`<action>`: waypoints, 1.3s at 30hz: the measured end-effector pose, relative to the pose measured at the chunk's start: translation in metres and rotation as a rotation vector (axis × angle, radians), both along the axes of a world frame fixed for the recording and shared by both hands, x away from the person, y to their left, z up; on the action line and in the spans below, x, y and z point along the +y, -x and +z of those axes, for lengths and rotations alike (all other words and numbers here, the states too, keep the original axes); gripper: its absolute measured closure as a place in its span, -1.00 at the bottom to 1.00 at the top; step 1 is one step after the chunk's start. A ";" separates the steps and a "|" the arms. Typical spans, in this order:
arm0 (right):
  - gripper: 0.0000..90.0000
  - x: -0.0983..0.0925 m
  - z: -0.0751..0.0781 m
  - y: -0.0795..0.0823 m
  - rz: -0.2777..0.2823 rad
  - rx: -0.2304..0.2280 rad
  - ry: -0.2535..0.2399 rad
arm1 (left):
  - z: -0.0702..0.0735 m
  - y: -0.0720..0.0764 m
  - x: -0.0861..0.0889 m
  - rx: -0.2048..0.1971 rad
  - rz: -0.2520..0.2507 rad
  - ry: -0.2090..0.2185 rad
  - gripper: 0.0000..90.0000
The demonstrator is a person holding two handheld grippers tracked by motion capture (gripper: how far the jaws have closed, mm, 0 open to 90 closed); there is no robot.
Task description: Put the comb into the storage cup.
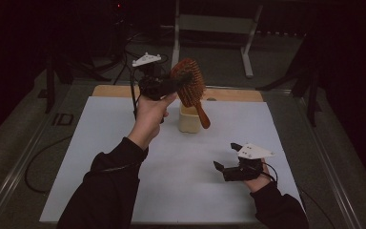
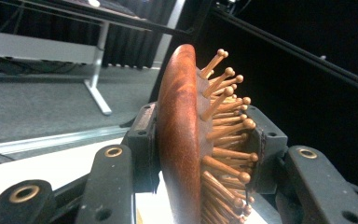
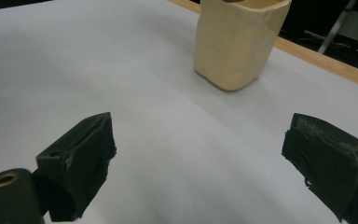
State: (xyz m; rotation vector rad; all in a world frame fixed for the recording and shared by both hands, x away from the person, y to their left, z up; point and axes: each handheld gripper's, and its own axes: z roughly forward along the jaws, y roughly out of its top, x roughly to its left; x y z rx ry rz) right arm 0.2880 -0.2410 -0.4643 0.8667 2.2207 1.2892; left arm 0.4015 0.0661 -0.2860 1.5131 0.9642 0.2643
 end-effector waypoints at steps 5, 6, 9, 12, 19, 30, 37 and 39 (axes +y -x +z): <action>-0.82 0.001 0.000 0.000 0.006 -0.007 -0.003 | 0.000 -0.013 0.005 -0.005 0.043 0.003 0.23; -0.82 0.001 0.000 0.000 0.010 -0.010 0.000 | 0.000 -0.016 0.006 -0.007 0.057 0.005 0.23; -0.82 0.001 0.000 0.001 0.013 -0.009 0.001 | 0.000 -0.024 0.007 -0.008 0.080 -0.003 0.23; -0.82 0.001 0.000 0.000 0.019 -0.008 0.005 | -0.002 -0.029 0.006 -0.006 0.095 0.000 0.23; -0.82 0.001 -0.001 0.001 0.024 -0.007 0.004 | -0.009 -0.041 0.007 -0.002 0.128 -0.010 0.23; -0.82 0.002 -0.002 0.001 0.034 -0.008 0.018 | -0.024 -0.055 0.006 0.003 0.168 -0.031 0.23; -0.82 0.001 -0.002 0.000 0.038 -0.012 0.018 | -0.038 -0.062 0.001 0.025 0.167 -0.049 0.23; -0.82 0.001 -0.002 0.000 0.038 -0.012 0.016 | -0.043 -0.064 0.000 0.028 0.165 -0.054 0.23</action>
